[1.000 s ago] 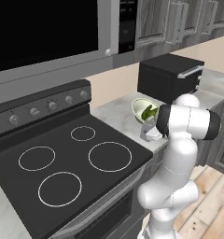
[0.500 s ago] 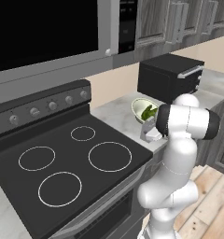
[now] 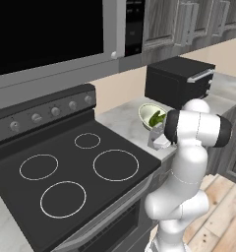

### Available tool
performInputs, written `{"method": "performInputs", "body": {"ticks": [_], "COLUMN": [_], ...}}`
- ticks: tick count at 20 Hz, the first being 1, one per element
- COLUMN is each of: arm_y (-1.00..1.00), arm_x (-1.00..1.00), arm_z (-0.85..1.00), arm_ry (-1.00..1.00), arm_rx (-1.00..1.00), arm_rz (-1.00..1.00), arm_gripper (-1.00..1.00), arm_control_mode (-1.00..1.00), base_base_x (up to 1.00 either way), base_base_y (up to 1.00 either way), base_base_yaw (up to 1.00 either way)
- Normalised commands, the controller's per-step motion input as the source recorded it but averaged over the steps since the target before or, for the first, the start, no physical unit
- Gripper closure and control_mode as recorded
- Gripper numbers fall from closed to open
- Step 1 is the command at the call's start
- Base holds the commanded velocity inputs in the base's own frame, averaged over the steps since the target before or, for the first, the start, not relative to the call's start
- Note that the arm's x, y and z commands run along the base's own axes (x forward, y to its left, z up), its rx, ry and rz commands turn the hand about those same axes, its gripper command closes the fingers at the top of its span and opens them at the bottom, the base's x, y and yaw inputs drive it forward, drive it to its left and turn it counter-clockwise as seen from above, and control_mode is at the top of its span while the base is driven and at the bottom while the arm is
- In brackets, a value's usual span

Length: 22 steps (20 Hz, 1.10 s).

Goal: Pick the cheese from the fridge and the cheese grater from the cabinet and place them next to the salad bowl.

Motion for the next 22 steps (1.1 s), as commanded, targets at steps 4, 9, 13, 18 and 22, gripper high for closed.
{"method": "performInputs", "body": {"ticks": [4,9,13,18,22], "arm_y": [0.0,0.0,-0.23,-0.41,-0.16], "arm_x": [0.0,0.0,0.0,-0.03,-0.11], "arm_z": [0.0,0.0,0.02,0.04,0.04], "arm_ry": [0.0,0.0,0.0,0.0,-0.01], "arm_rx": [0.0,0.0,0.0,0.0,0.0], "arm_rz": [0.0,0.0,-0.01,0.0,0.0], "arm_gripper": [-1.0,-1.0,-1.0,-1.0,-1.0], "arm_control_mode": [-1.0,-1.0,-1.0,-1.0,-1.0], "base_base_x": [0.0,0.0,0.0,0.0,0.0], "base_base_y": [0.0,0.0,0.0,0.0,0.0], "base_base_yaw": [0.0,0.0,0.0,0.0,0.0]}}
